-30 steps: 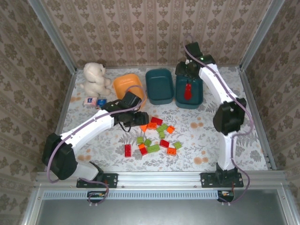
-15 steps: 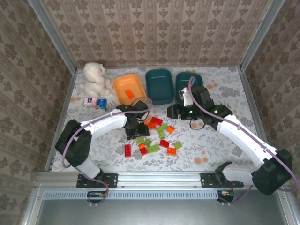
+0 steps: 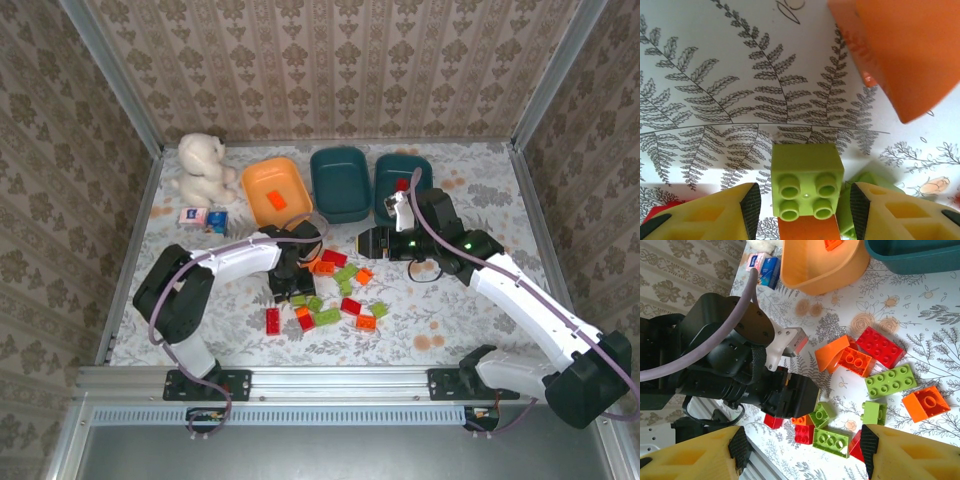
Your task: Sort the legos into containers by color
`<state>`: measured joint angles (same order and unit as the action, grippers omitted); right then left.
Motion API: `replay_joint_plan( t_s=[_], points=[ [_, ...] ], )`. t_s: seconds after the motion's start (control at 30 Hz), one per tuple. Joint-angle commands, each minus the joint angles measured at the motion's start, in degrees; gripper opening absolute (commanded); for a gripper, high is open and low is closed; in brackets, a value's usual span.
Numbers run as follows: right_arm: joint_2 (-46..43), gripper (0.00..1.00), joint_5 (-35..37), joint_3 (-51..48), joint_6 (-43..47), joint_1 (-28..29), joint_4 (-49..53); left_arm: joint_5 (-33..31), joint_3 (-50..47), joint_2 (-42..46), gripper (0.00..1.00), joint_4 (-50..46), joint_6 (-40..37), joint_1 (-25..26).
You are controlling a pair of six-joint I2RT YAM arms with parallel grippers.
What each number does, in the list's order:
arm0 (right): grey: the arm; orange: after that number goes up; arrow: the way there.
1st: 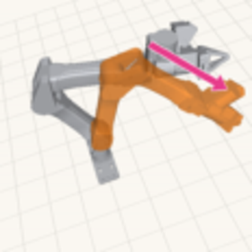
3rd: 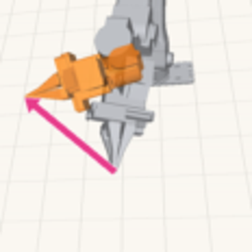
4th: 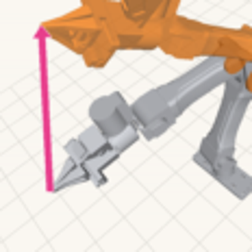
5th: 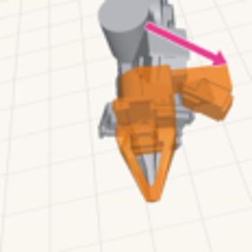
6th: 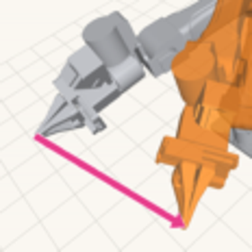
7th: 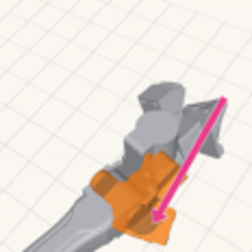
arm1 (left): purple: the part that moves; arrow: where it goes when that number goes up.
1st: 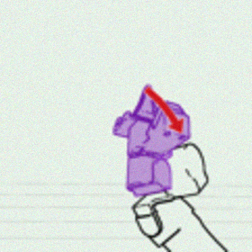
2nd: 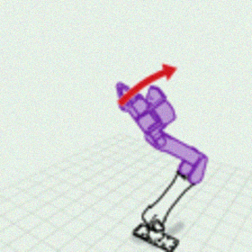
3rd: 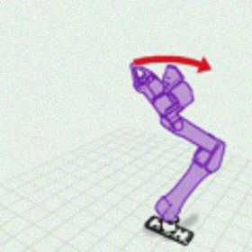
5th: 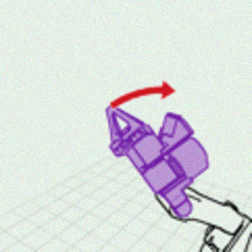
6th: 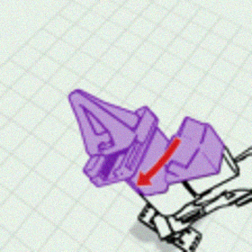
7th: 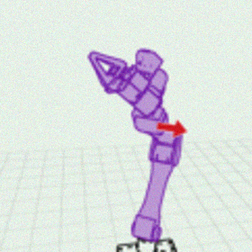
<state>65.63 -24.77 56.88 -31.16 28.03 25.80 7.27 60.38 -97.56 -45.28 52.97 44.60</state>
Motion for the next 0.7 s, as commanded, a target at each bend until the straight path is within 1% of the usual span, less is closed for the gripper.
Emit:
replay_joint_plan(
  t_s=[0.0, 0.1, 0.3, 0.43, 0.5, 0.57, 0.67],
  points=[
    [0.5, 0.65, -1.9, 1.1, -0.4, 0.4, -0.8, -2.2, -0.8, 0.5, 0.53, -0.8, 1.3, 0.0],
    [1.1, 0.65, -2.1, 1.2, -0.3, 0.4, -0.9, -1.8, -1.1, 0.0, 0.51, 0.0, 1.6, -0.3],
    [2.5, 0.65, -2.3, 2.0, -0.4, 0.5, -1.1, -1.2, -1.2, -1.9, 0.42, 1.2, 1.7, -0.2],
    [3.1, 0.64, -2.1, 2.4, -0.4, 0.5, -1.1, -3.1, -0.6, -0.4, 0.32, 0.3, 1.2, -0.2],
    [3.1, 0.64, -2.3, 2.4, -0.3, 0.5, -1.1, -4.4, 0.7, 0.8, 0.29, -0.9, 0.7, -0.2],
    [2.9, 0.64, -2.3, 2.4, 0.0, 0.6, -0.5, -6.3, 3.0, 2.2, 0.28, -3.1, -0.4, -0.2],
    [1.5, 0.64, -1.7, 2.5, 0.3, 0.6, 0.5, -8.8, 9.7, 4.0, 0.28, -7.7, -3.0, -1.0]
  ],
)
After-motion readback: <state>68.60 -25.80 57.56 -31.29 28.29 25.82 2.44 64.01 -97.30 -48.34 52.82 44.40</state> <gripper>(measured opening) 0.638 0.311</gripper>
